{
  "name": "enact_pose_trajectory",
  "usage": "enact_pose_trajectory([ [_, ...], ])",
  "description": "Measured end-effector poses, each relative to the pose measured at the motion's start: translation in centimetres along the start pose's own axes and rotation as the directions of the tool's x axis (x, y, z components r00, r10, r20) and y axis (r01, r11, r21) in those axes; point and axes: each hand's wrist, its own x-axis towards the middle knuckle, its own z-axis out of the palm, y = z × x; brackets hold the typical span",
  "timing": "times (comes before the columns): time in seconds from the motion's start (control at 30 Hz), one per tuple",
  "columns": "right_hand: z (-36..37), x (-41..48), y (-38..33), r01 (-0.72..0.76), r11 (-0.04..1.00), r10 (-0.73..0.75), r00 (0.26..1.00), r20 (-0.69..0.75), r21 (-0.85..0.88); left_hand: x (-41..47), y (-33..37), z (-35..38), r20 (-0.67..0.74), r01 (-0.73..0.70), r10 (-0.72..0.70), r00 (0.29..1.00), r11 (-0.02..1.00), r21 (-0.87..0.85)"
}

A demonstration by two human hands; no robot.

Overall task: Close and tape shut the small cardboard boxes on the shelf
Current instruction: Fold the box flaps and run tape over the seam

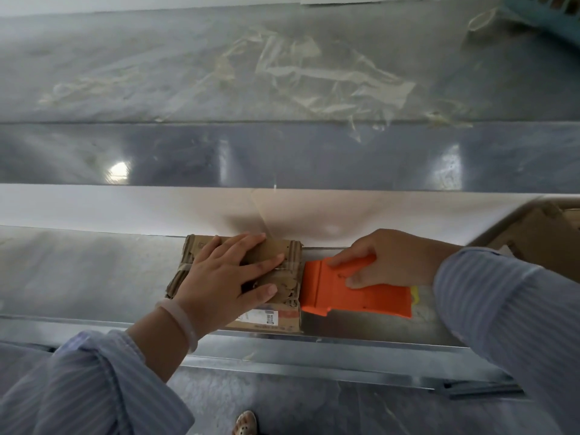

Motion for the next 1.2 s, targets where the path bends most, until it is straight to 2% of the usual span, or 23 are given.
enact_pose_trajectory([
  [0.23,0.7,0.2,-0.6,-0.065,0.996,0.068,0.996,-0.056,0.053,0.1,0.0,0.0,0.004,-0.006,0.006,1.000,1.000,0.007],
  [0.33,2.0,0.2,0.0,-0.144,0.974,0.133,0.988,-0.077,-0.173,0.0,0.0,0.0,0.003,-0.008,0.008,1.000,1.000,-0.002],
  [0.37,2.8,0.1,0.5,-0.178,0.966,0.165,0.982,-0.087,-0.186,-0.1,0.0,0.0,0.007,-0.013,0.013,1.000,1.000,-0.007],
  [0.47,3.6,-0.5,2.0,-0.211,0.977,0.206,0.971,-0.118,-0.031,-0.1,0.0,0.0,-0.001,-0.004,0.004,1.000,1.000,-0.008],
  [0.67,4.3,-1.4,2.9,-0.188,0.982,0.185,0.965,-0.185,0.006,-0.1,-0.1,0.1,-0.008,-0.019,0.019,1.000,1.000,-0.003],
  [0.77,5.2,-2.4,3.8,-0.189,0.978,0.205,0.950,-0.234,0.091,-0.1,0.0,0.1,-0.007,-0.028,0.028,1.000,1.000,-0.005],
  [1.0,6.0,-5.5,4.6,-0.015,0.963,0.105,0.941,-0.321,0.270,0.0,0.0,0.0,-0.001,-0.019,0.019,1.000,1.000,-0.012],
  [1.03,5.8,-5.8,4.6,-0.017,0.976,0.090,0.939,-0.333,0.217,0.0,0.0,-0.1,0.005,-0.015,0.015,1.000,1.000,-0.013],
  [1.1,5.3,-6.2,4.6,-0.089,0.996,0.079,0.928,-0.365,-0.012,0.0,0.0,-0.1,0.014,-0.006,0.006,1.000,1.000,-0.007],
  [1.13,5.3,-6.2,4.7,-0.122,0.979,0.051,0.923,-0.382,-0.165,0.0,0.0,-0.1,0.020,-0.004,0.004,1.000,1.000,0.002],
  [1.2,5.6,-5.4,5.6,-0.168,0.864,-0.039,0.918,-0.395,-0.475,-0.1,0.0,-0.1,0.024,-0.001,0.001,1.000,1.000,0.011],
])
